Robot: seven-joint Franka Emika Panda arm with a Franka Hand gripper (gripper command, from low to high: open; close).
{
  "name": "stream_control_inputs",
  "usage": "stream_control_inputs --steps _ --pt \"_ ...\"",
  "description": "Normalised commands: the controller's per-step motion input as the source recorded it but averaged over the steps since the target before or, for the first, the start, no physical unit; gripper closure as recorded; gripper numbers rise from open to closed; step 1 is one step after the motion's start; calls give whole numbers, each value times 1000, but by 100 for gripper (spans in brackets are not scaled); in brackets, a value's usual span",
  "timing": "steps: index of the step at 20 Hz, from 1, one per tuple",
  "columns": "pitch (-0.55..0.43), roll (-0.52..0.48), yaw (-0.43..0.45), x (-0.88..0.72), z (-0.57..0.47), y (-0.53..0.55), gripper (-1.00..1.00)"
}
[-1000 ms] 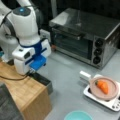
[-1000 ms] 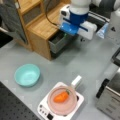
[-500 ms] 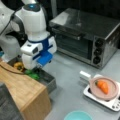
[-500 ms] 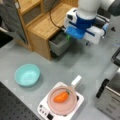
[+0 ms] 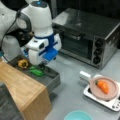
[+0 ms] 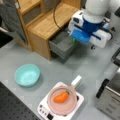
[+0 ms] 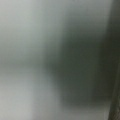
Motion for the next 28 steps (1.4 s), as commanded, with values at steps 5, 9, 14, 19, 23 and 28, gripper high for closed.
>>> stream_control_inputs --steps 5,9,14,19,23,28 --pt "-37 81 -120 166 8 216 -100" --pt "-15 65 -78 200 15 60 -100" --pt "10 28 15 230 61 -194 -100" --pt "74 -38 131 213 117 -238 -100" --pt "102 -59 139 244 165 -152 -100" --pt "127 -68 125 292 191 -78 -100"
